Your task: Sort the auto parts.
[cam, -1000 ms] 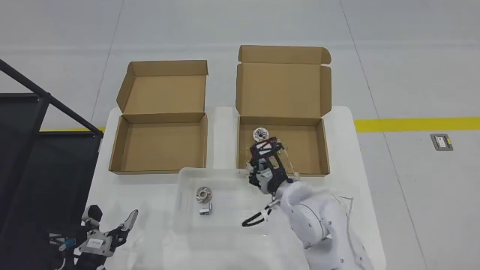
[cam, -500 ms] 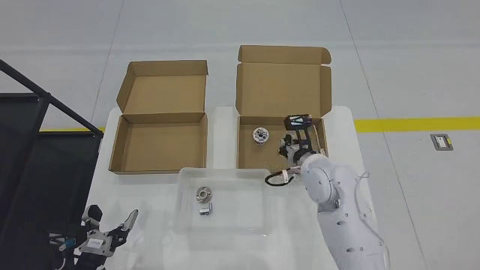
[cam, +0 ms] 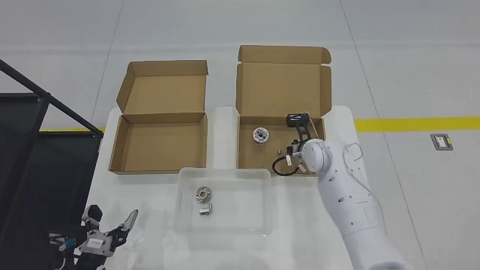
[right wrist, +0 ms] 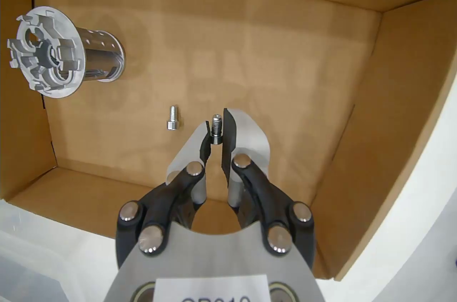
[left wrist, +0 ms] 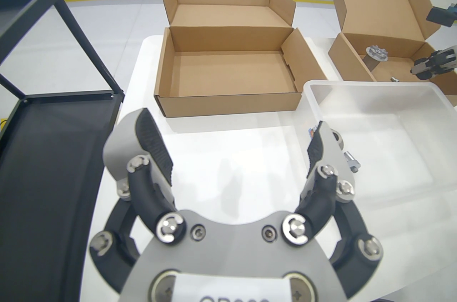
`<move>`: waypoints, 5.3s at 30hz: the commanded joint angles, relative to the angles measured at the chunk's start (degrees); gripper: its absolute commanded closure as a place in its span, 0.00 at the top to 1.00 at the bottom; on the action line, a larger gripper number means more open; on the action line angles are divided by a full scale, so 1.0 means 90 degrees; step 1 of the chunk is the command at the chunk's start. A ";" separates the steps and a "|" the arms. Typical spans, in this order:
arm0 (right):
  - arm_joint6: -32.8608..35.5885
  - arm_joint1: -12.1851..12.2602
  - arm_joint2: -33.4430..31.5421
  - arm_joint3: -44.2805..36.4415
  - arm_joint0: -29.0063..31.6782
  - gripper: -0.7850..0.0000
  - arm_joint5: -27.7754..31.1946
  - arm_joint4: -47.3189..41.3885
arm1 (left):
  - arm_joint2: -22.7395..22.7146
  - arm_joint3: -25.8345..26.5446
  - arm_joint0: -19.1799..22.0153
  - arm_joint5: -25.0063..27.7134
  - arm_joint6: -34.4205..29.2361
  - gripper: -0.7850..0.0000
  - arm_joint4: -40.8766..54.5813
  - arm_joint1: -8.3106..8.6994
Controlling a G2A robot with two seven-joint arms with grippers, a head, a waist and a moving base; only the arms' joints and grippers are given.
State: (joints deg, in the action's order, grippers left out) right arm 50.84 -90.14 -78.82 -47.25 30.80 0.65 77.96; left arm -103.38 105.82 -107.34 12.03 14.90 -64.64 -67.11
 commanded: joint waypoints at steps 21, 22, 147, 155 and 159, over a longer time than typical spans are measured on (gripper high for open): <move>-0.0137 -0.0082 0.0443 0.1391 -0.0755 0.00 -0.0028 -0.0224 | 0.0000 0.0000 0.0000 0.0000 0.0000 1.00 0.0000 0.0000; -0.0140 -0.0084 0.0459 0.1433 -0.0776 0.00 -0.0051 -0.0223 | 0.0000 0.0000 0.0000 0.0000 0.0000 1.00 0.0000 0.0000; -0.0835 0.1010 0.0926 -0.8938 0.4683 1.00 0.5578 -0.0802 | 0.1158 0.0282 0.3157 0.5108 -0.1331 1.00 -0.3161 0.0678; -0.0835 0.1010 0.0926 -0.8938 0.4683 1.00 0.5578 -0.0802 | 0.1535 0.0220 0.3203 0.5030 -0.1615 1.00 -0.3516 0.0679; -0.0835 0.1010 0.0926 -0.8938 0.4683 1.00 0.5578 -0.0802 | 0.2007 -0.0056 0.3570 0.5108 -0.1940 1.00 -0.3768 0.0697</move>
State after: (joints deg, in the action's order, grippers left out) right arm 43.33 -81.06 -70.49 -127.69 72.95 50.85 70.75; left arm -86.53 105.97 -76.26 57.91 -1.63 -97.74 -60.93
